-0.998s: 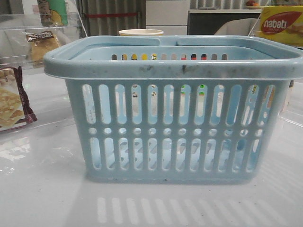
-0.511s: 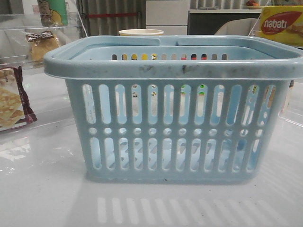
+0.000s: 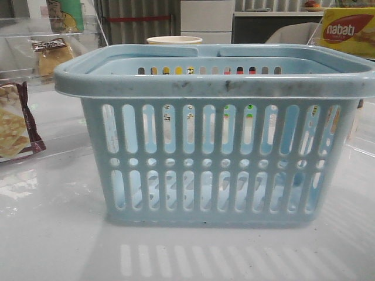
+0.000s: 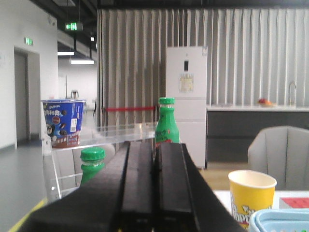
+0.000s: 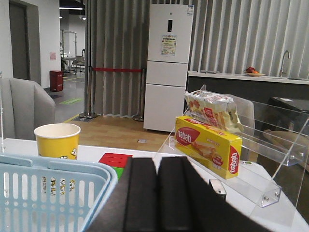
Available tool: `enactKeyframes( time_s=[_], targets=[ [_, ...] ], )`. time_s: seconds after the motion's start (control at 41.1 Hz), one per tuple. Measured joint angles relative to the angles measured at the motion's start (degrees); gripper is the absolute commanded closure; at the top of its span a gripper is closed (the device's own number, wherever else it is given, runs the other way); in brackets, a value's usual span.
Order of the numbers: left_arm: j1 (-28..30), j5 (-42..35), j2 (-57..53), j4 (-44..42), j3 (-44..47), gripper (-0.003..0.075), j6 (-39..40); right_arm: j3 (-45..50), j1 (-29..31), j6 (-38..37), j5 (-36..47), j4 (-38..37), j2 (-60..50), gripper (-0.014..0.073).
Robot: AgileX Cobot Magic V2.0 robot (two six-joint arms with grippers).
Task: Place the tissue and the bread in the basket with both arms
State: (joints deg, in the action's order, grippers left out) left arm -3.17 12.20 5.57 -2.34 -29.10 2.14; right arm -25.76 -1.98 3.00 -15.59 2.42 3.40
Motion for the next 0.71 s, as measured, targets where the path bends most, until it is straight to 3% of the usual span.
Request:
enactKeyframes(
  time_s=[0.195,0.438,0.633,0.706],
  targets=[
    [0.00,13.04,11.17,0.00,-10.68,0.0629,0.00,-9.70,0.00,0.00,-8.30,0.00,11.75,0.0529],
    [0.00,23.66,21.60,0.00,-12.05,0.0629,0.00,-11.54,0.00,0.00,-17.13,0.00,25.01,0.0529],
    [0.00,26.67,28.39,0.00,-12.05,0.0623,0.00,-11.35,0.00,0.00,-19.57,0.00,34.49,0.0529],
    [0.00,26.84,30.72,0.00,-12.05,0.0557,-0.55,-11.35,0.00,0.00,-20.20,0.00,37.43,0.0505]
  ],
)
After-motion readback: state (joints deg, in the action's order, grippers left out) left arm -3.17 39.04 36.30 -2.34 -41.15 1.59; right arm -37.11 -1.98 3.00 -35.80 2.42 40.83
